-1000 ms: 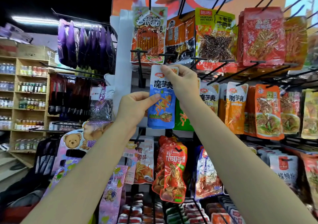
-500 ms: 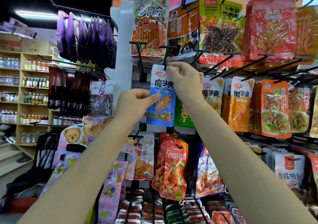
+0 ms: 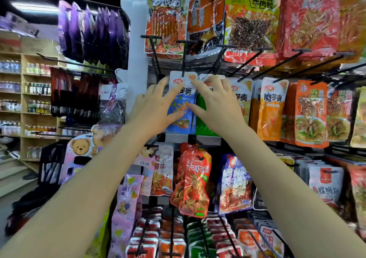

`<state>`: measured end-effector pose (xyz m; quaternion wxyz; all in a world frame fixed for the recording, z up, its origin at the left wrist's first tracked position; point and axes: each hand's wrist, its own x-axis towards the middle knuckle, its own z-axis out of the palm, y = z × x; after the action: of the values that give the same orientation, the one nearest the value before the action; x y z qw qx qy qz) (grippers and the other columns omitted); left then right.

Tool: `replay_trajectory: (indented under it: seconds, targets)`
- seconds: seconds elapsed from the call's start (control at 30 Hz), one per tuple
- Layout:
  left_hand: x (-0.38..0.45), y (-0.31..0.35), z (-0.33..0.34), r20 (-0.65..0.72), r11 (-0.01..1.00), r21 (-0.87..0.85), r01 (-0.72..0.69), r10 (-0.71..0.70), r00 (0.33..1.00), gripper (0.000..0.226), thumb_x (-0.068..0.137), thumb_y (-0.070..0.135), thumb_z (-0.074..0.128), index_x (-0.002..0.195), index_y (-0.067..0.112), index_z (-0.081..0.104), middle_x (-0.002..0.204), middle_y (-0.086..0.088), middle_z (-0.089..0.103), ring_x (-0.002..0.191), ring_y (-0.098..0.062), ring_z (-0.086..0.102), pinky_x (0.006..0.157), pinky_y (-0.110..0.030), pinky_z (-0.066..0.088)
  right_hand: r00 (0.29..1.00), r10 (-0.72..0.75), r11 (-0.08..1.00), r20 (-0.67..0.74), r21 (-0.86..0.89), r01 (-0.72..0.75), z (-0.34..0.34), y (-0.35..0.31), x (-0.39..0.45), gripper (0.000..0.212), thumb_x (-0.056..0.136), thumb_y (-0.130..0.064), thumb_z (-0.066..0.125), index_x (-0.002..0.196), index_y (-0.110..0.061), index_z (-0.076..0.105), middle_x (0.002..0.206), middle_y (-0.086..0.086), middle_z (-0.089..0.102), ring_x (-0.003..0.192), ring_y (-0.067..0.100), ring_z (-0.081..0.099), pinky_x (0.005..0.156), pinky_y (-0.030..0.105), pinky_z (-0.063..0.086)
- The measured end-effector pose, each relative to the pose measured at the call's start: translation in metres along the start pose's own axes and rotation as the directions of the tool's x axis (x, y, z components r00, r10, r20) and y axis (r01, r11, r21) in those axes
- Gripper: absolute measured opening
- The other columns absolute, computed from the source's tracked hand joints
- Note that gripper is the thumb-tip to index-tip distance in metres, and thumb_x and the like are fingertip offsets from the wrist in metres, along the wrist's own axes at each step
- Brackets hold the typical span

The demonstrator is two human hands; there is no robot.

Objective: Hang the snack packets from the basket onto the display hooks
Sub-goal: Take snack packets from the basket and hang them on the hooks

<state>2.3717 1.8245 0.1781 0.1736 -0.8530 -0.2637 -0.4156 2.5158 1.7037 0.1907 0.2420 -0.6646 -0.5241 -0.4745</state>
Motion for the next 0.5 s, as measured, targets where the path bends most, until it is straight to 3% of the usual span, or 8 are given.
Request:
replay_trajectory:
  seconds: [0.1, 0.2, 0.3, 0.37, 0.43, 0.5]
  targets:
    - [0.0, 0.0, -0.002, 0.058, 0.999, -0.025, 0.022, -0.021, 0.998, 0.075, 0.098, 0.061, 0.047, 0.159, 0.043, 0.009, 0.168, -0.006, 0.008, 0.148, -0.03, 0.023, 0.11, -0.053, 0.037, 0.999, -0.031, 0.998, 0.031, 0.048, 0.03, 0.001, 0.005, 0.002, 0.061, 0.096, -0.045, 0.06, 0.151, -0.024, 0.041, 0.144, 0.011, 0.042, 0.134, 0.034, 0.034, 0.108, 0.049, 0.038]
    - [-0.008, 0.005, -0.01, 0.019, 0.997, -0.07, 0.02, -0.018, 1.0, 0.07, 0.098, 0.06, 0.048, 0.159, 0.039, 0.021, 0.167, -0.007, 0.012, 0.148, -0.03, 0.024, 0.111, -0.052, 0.037, 0.998, -0.049, 0.981, -0.028, 0.185, 0.053, -0.004, 0.01, -0.003, 0.053, 0.097, -0.037, 0.062, 0.145, -0.019, 0.049, 0.136, 0.01, 0.048, 0.13, 0.03, 0.04, 0.108, 0.042, 0.038]
    - [-0.03, 0.02, -0.02, -0.211, 0.99, -0.132, -0.047, 0.018, 0.977, 0.055, 0.099, 0.053, 0.049, 0.148, 0.025, 0.048, 0.155, -0.01, 0.039, 0.136, -0.031, 0.042, 0.101, -0.052, 0.044, 0.979, -0.035, 0.947, -0.201, 0.307, 0.097, -0.021, 0.016, -0.032, 0.037, 0.098, -0.029, 0.061, 0.131, -0.011, 0.061, 0.122, 0.011, 0.056, 0.116, 0.028, 0.05, 0.097, 0.031, 0.038]
    - [-0.055, 0.046, -0.022, -0.403, 0.964, -0.209, -0.162, 0.066, 0.913, 0.048, 0.098, 0.045, 0.049, 0.133, 0.016, 0.062, 0.137, -0.011, 0.054, 0.121, -0.031, 0.055, 0.094, -0.049, 0.048, 0.949, 0.007, 0.93, -0.315, 0.35, 0.109, -0.041, 0.021, -0.072, 0.029, 0.099, -0.025, 0.059, 0.121, -0.007, 0.066, 0.113, 0.011, 0.06, 0.106, 0.027, 0.054, 0.091, 0.029, 0.039]
    - [-0.083, 0.085, -0.016, -0.468, 0.91, -0.313, -0.272, 0.101, 0.878, 0.042, 0.098, 0.04, 0.05, 0.126, 0.012, 0.066, 0.127, -0.01, 0.06, 0.116, -0.029, 0.058, 0.093, -0.047, 0.047, 0.928, 0.049, 0.925, -0.37, 0.367, 0.098, -0.059, 0.031, -0.126, 0.025, 0.099, -0.02, 0.056, 0.113, -0.002, 0.068, 0.107, 0.012, 0.063, 0.101, 0.026, 0.056, 0.089, 0.034, 0.044]
    - [-0.109, 0.132, 0.0, -0.438, 0.845, -0.409, -0.344, 0.149, 0.886, 0.038, 0.098, 0.036, 0.053, 0.123, 0.012, 0.068, 0.123, -0.008, 0.062, 0.114, -0.028, 0.059, 0.093, -0.047, 0.047, 0.932, 0.087, 0.943, -0.353, 0.33, 0.037, -0.071, 0.049, -0.186, 0.026, 0.099, -0.018, 0.053, 0.107, 0.0, 0.07, 0.102, 0.012, 0.065, 0.097, 0.028, 0.059, 0.086, 0.04, 0.047]
